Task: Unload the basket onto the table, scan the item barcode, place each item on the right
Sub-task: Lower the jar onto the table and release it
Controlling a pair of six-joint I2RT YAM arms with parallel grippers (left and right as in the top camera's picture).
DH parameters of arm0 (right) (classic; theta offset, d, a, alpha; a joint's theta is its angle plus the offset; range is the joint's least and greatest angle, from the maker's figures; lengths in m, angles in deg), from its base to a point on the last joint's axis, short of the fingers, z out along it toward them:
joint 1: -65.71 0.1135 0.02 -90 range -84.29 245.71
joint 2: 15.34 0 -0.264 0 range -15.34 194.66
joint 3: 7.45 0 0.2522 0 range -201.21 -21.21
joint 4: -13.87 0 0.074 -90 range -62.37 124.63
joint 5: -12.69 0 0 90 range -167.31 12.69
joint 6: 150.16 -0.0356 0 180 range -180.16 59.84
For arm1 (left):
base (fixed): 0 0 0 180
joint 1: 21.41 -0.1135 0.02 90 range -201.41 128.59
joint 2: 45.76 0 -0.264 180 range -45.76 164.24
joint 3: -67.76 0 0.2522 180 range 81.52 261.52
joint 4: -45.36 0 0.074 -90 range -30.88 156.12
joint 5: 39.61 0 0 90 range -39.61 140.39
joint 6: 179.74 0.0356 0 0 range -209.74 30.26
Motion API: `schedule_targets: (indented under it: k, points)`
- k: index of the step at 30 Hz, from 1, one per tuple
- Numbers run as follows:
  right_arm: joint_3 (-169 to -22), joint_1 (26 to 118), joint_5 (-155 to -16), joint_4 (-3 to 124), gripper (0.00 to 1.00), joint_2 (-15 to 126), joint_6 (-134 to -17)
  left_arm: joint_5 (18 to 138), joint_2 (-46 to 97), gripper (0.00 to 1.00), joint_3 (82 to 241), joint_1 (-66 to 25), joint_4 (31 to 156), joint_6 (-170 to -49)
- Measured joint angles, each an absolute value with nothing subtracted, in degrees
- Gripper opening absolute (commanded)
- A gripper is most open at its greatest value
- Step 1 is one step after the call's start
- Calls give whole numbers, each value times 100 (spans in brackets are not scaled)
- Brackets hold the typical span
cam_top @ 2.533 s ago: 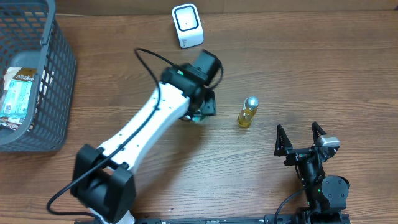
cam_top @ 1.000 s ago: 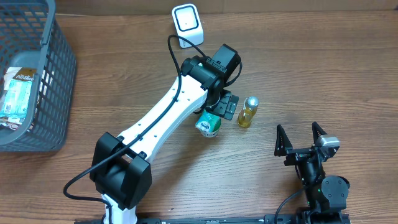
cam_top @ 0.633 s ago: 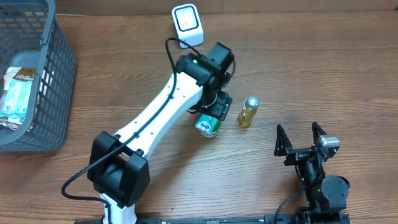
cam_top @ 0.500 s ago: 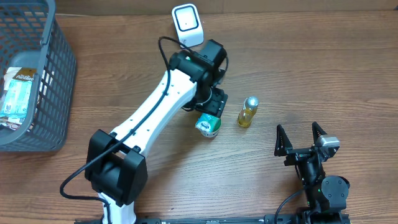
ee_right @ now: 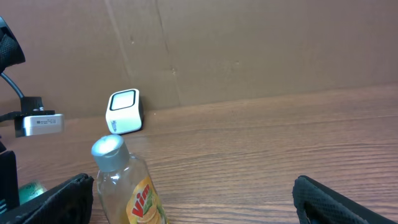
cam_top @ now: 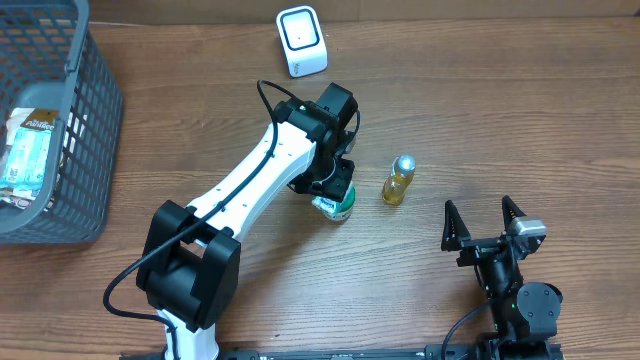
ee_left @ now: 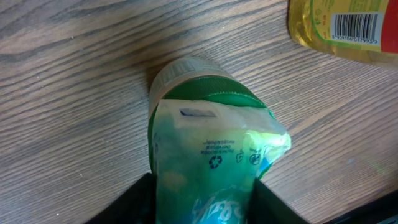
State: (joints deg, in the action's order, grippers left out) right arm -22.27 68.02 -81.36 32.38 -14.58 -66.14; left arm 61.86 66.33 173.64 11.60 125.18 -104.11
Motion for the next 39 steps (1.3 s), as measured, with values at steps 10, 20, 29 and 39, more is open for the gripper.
schedule_targets:
  k: [10, 20, 29, 39]
  points:
    - [-2227, 6802, -8136, 3236, 100, -1458, -6618, 6201, 6633, 59, 17340, 1160, 12507, -10433]
    - [-2227, 6802, -8136, 3234, 100, -1458, -6614, 6835, 6633, 64, 17416, 953, 12593, -10228]
    - [-2227, 6802, -8136, 3238, 100, -1458, -6616, 7390, 6633, 67, 17561, 533, 12964, -9913]
    - [-2227, 6802, -8134, 3236, 100, -1458, -6616, 7377, 6633, 64, 17561, 555, 13045, -9854]
